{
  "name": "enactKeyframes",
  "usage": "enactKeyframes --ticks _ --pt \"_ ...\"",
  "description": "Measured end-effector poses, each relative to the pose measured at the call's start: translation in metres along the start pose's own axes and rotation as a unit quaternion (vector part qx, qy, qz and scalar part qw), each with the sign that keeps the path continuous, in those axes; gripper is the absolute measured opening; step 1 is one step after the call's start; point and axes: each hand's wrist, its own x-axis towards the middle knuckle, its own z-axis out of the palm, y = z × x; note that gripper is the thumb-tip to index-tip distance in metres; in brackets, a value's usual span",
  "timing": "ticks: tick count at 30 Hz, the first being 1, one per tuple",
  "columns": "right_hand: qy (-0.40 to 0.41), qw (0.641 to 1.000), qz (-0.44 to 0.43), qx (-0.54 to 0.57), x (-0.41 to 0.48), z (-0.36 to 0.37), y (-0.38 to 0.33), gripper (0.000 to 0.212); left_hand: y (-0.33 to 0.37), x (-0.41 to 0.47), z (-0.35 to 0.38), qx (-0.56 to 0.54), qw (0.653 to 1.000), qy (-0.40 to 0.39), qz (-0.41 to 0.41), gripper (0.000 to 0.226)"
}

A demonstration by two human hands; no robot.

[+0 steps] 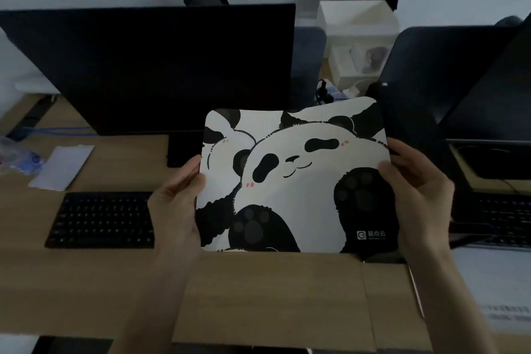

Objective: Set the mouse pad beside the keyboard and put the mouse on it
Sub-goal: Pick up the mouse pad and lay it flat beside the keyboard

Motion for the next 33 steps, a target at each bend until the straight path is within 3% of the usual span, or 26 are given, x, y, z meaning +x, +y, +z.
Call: enactKeyframes --ticks 19,33 --pt "-0.002 0.957 0.033 -0.288 -0.043 0.027 0.185 0.032 -0.196 0.017 -0.049 0.120 0.984 0.065 -0.113 0.036" --pt "0.035 0.941 0.087 -0.326 -0.042 0.031 0.235 0.031 -0.246 0.022 -0.045 0.177 0.976 0.095 -0.090 0.032"
